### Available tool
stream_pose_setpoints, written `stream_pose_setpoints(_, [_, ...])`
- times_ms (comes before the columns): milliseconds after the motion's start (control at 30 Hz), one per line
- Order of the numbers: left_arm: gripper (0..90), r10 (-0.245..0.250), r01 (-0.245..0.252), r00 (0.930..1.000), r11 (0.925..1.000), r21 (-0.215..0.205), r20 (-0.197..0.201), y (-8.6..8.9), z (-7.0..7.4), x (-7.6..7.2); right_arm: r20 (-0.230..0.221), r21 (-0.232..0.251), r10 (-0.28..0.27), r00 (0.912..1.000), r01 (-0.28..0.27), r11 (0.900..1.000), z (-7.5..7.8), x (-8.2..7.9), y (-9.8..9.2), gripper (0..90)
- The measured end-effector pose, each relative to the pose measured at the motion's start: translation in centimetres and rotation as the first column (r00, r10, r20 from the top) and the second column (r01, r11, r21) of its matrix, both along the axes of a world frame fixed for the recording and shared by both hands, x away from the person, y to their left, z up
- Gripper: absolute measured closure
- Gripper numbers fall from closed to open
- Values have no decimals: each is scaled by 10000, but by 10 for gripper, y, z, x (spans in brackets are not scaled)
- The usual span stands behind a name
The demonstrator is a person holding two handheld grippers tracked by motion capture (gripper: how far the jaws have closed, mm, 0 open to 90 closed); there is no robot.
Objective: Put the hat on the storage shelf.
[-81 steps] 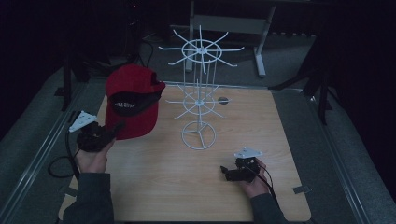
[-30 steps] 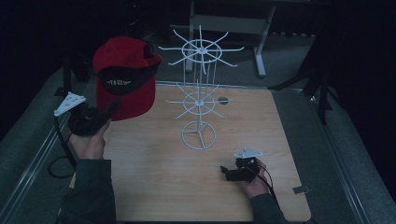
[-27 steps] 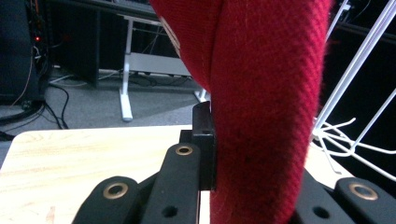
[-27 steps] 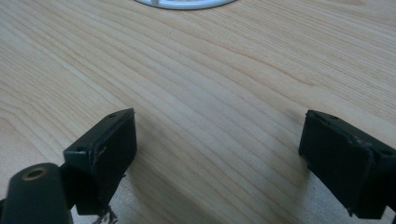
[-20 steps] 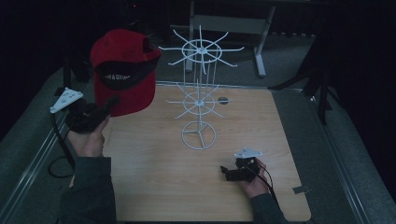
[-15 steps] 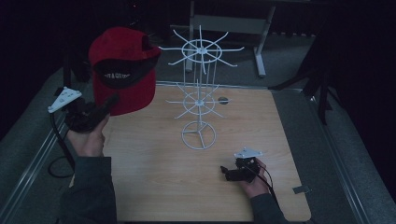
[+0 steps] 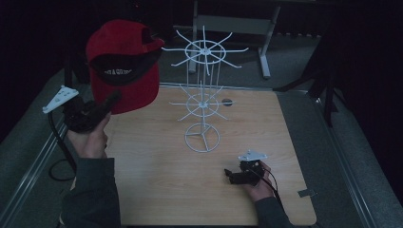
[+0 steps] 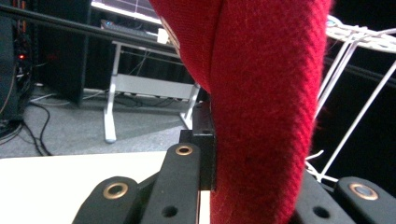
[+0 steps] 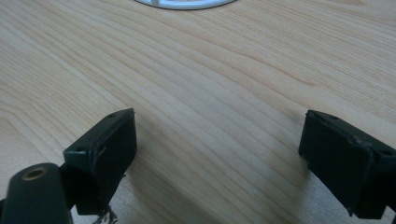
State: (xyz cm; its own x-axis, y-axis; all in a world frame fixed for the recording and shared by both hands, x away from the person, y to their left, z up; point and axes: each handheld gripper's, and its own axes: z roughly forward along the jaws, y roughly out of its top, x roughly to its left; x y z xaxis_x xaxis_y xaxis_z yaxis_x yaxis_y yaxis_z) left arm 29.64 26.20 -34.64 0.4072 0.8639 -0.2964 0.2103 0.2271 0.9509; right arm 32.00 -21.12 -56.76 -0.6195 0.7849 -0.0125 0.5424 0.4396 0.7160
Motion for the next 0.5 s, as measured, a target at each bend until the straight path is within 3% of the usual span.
stream_pose_setpoints(500, [848,-328,332,9989,9994,-108,346,-4,6,-7,-12,1,2,10000,-2,10000,0,0,0,112])
